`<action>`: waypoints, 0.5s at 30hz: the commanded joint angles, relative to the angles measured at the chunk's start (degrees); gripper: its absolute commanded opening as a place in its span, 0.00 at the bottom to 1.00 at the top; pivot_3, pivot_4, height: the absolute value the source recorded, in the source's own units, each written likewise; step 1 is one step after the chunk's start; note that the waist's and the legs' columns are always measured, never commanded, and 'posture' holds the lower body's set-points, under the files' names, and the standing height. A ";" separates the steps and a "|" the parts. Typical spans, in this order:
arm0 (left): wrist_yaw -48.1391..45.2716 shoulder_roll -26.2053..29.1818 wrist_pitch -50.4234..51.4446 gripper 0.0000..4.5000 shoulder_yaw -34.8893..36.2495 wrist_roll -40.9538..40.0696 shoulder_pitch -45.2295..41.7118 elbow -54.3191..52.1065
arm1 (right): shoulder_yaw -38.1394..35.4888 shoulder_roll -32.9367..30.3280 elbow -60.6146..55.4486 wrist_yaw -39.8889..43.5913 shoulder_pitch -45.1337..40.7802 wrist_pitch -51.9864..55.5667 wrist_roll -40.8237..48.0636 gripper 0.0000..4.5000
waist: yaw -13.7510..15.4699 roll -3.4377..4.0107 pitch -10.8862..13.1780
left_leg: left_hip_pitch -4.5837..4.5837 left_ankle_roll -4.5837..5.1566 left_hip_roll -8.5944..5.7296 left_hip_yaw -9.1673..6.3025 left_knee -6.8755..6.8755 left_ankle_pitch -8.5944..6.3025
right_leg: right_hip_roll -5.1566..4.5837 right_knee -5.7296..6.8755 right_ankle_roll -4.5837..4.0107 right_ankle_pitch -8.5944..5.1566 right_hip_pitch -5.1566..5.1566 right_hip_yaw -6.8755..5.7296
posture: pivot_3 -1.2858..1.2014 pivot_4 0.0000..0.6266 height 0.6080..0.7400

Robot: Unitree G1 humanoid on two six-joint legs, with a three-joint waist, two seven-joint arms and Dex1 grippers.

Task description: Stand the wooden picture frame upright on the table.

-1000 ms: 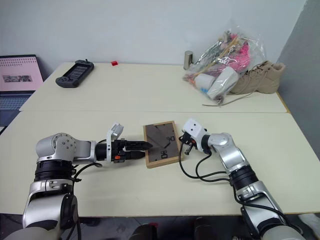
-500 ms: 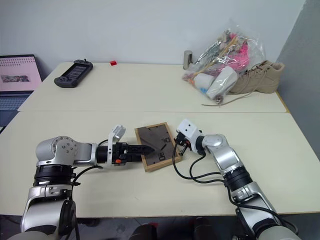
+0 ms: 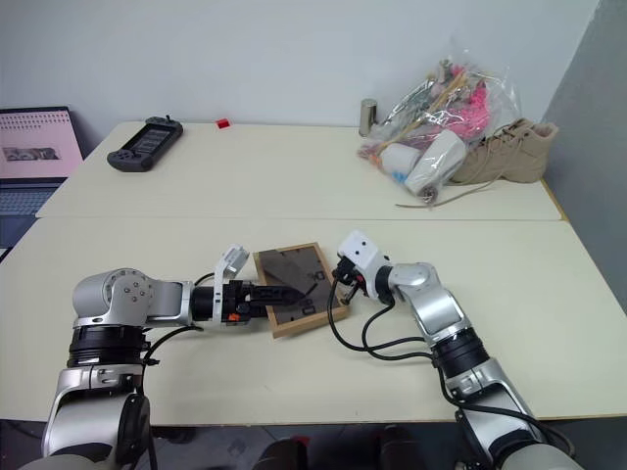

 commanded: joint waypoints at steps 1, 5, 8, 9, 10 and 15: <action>0.53 -0.91 -0.75 0.99 1.21 -1.21 -0.97 -0.01 | -0.38 0.71 -3.26 0.06 0.12 0.79 1.80 0.00 | 0.00 0.00 0.00 | 0.00 0.00 0.00 0.00 0.00 0.00 | 0.00 0.00 0.00 0.00 0.00 0.00 | 0.52 0.24 1.00; 0.62 -0.35 -1.29 0.99 2.62 -1.27 -1.26 0.28 | -0.31 -0.94 -2.29 -0.03 1.25 0.27 1.36 0.00 | -0.01 0.00 0.00 | 0.00 0.00 0.00 0.00 0.00 0.00 | 0.01 -0.01 0.00 0.00 0.00 0.00 | 0.52 0.24 1.00; 0.67 0.16 -1.53 0.99 3.80 -1.53 -1.35 0.31 | -0.08 -2.25 -2.36 0.19 2.56 0.23 1.14 0.00 | -0.01 0.00 0.00 | -0.01 0.00 0.01 0.00 0.00 0.00 | 0.01 -0.03 0.00 0.00 0.00 0.00 | 0.52 0.24 1.00; 0.75 0.35 -1.29 0.99 4.15 -1.63 -1.37 0.31 | -0.15 -2.59 -2.43 0.22 3.04 0.41 1.21 0.00 | -0.03 0.00 0.00 | -0.02 0.00 0.01 0.00 -0.01 0.00 | 0.01 -0.04 0.00 0.00 0.00 0.00 | 0.52 0.24 1.00; 0.75 0.54 -1.03 0.99 4.31 -1.81 -1.20 -0.02 | -0.09 -3.01 -2.58 0.26 3.52 0.35 1.16 0.00 | -0.06 0.00 0.00 | -0.02 0.00 0.01 0.01 -0.02 0.00 | 0.01 -0.05 0.00 0.00 -0.01 0.00 | 0.52 0.24 1.00; 1.23 0.71 -0.66 0.99 5.04 -1.96 -0.58 -0.88 | -0.02 -4.10 -2.39 0.11 4.64 -0.02 1.15 0.00 | -0.08 0.00 0.00 | -0.02 0.01 0.01 0.01 -0.03 0.00 | 0.01 -0.07 0.00 0.00 -0.01 0.00 | 0.52 0.24 1.00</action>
